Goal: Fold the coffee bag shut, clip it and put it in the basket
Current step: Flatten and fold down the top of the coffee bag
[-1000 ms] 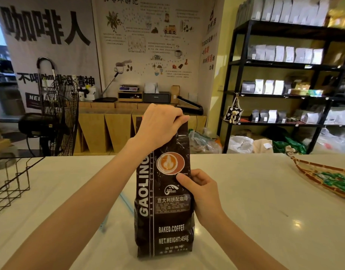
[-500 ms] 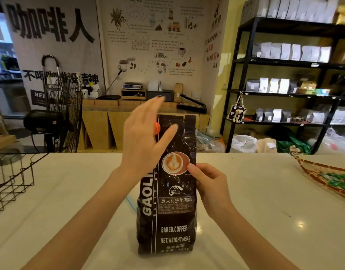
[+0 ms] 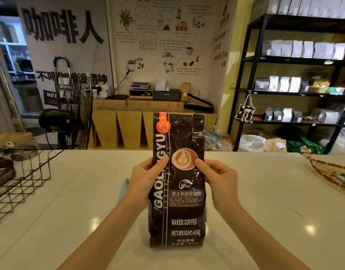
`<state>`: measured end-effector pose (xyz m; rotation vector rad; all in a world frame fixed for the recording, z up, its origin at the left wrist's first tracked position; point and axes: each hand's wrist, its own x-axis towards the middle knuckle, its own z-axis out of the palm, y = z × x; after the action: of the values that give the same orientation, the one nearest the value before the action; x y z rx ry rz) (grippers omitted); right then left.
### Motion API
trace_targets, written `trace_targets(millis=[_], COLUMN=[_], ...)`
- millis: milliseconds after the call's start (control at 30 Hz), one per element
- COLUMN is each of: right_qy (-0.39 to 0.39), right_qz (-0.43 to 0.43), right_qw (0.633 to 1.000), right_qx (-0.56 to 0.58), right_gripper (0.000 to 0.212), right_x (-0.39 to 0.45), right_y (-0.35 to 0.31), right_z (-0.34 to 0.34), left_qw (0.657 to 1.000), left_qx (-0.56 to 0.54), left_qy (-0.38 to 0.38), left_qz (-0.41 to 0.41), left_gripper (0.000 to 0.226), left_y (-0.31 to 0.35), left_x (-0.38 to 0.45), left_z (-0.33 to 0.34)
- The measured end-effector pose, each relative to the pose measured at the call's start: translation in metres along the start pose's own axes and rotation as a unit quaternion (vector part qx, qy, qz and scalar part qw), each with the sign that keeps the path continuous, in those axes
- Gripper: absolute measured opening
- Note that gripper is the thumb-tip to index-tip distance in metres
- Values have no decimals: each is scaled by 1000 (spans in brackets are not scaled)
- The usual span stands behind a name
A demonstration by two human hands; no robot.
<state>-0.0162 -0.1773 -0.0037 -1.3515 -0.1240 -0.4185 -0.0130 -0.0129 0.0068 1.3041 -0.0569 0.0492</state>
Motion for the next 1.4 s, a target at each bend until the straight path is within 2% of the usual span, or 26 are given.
trace_targets(millis=[133, 167, 233, 300, 367, 533, 667, 767, 1000, 1200, 1333, 1400], right_qy=[-59, -81, -109, -109, -103, -72, -62, -73, -83, -118, -117, -114], right_qz=[33, 38, 33, 25, 17, -19, -29, -24, -20, -9, -36, -40], right_qw=[998, 996, 993, 994, 994, 997, 998, 997, 996, 992, 992, 992], right_qx=[9, 5, -8, -17, -17, -11, -17, -15, -6, -33, -40, -30], right_gripper=[49, 48, 31, 18, 17, 28, 24, 14, 6, 7, 16, 12], right_x=[10, 13, 16, 17, 17, 15, 13, 13, 15, 22, 23, 23], right_y=[-4, -6, -8, -8, -9, -14, -16, -17, -16, -22, -28, -29], right_z=[-4, -5, -5, -3, 0, 6, 7, 9, 7, 1, 7, 11], left_qw=[1000, 1000, 999, 994, 987, 974, 979, 985, 994, 992, 994, 995], left_qx=[-5, -1, 10, 25, 38, 65, 54, 26, -28, 25, 41, 45], left_qy=[-6, -5, 8, 35, 74, 113, 119, 118, 82, 60, 35, 21], left_qz=[14, 22, 52, 97, 137, 185, 157, 124, 61, 111, 92, 82], left_gripper=[14, 15, 21, 34, 40, 16, 16, 23, 20, 21, 13, 11], left_y=[0, 0, 2, 4, 7, 8, 10, 12, 15, 21, 25, 26], left_x=[0, -1, -1, -1, -1, -2, 2, 5, 4, 2, 4, 4], left_z=[1, 1, 4, 7, 10, 17, 15, 12, 6, 4, 7, 12])
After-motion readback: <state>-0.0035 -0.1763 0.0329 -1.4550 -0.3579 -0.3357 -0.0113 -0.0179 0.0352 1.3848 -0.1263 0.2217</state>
